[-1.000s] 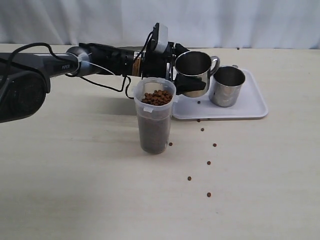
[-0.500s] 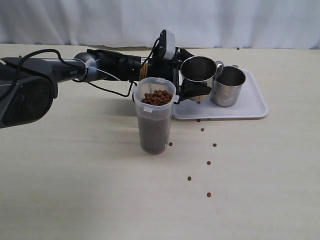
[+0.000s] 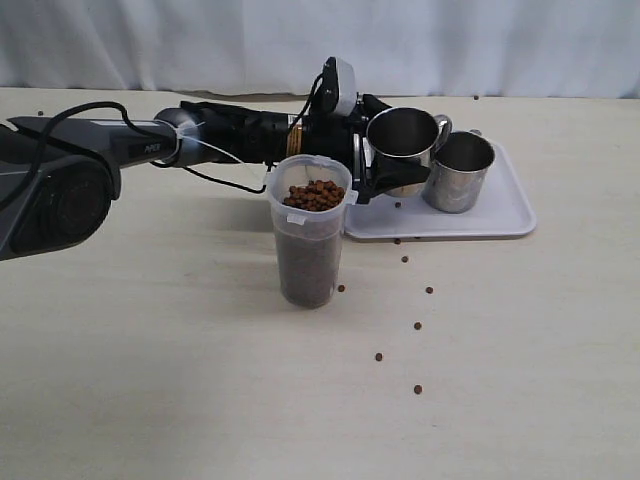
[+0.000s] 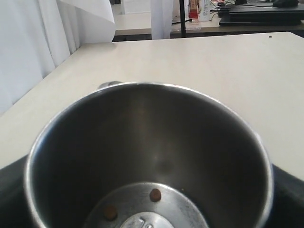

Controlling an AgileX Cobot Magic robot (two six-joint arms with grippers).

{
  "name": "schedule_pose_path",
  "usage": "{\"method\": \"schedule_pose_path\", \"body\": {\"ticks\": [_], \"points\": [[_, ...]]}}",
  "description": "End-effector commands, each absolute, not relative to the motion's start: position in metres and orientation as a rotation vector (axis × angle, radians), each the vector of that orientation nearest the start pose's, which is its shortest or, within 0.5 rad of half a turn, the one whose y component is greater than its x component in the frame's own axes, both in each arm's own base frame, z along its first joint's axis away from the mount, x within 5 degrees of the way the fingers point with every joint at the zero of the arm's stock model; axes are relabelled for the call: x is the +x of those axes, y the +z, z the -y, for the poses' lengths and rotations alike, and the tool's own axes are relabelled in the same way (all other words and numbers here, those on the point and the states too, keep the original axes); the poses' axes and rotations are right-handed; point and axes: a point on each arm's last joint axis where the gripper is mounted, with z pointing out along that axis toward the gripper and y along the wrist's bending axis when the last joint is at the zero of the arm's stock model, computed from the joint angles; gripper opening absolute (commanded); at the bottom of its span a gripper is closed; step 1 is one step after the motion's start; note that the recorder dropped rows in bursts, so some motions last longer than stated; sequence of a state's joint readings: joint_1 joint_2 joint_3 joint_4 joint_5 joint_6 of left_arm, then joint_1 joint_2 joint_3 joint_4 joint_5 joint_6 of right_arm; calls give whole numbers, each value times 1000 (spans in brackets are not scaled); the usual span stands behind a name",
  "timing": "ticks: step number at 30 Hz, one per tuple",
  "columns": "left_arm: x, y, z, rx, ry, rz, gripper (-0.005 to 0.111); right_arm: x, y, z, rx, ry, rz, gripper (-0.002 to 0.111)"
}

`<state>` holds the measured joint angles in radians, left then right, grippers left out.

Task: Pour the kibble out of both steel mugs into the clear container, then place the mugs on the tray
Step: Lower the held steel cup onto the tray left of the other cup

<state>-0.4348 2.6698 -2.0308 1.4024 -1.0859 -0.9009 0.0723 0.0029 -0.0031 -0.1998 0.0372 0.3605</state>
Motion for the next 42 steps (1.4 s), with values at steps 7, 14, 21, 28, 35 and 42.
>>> {"method": "schedule_pose_path", "body": {"ticks": [7,14,21,28,35,42], "points": [[458,96,309,1239,-958,-1304,0,56,210,-3,82,180,-1523,5],[459,92,311,1176,-970,-1325,0,56,210,-3,82,180,-1523,5],[458,83,311,1187,-976,-1328,0,56,210,-3,82,180,-1523,5],[458,83,311,1201,-970,-1324,0,56,210,-3,82,180,-1523,5],[456,68,311,1212,-973,-1343,0,56,210,-3,82,180,-1523,5],[456,65,311,1213,-977,-1340,0,56,210,-3,82,180,-1523,5]]}}
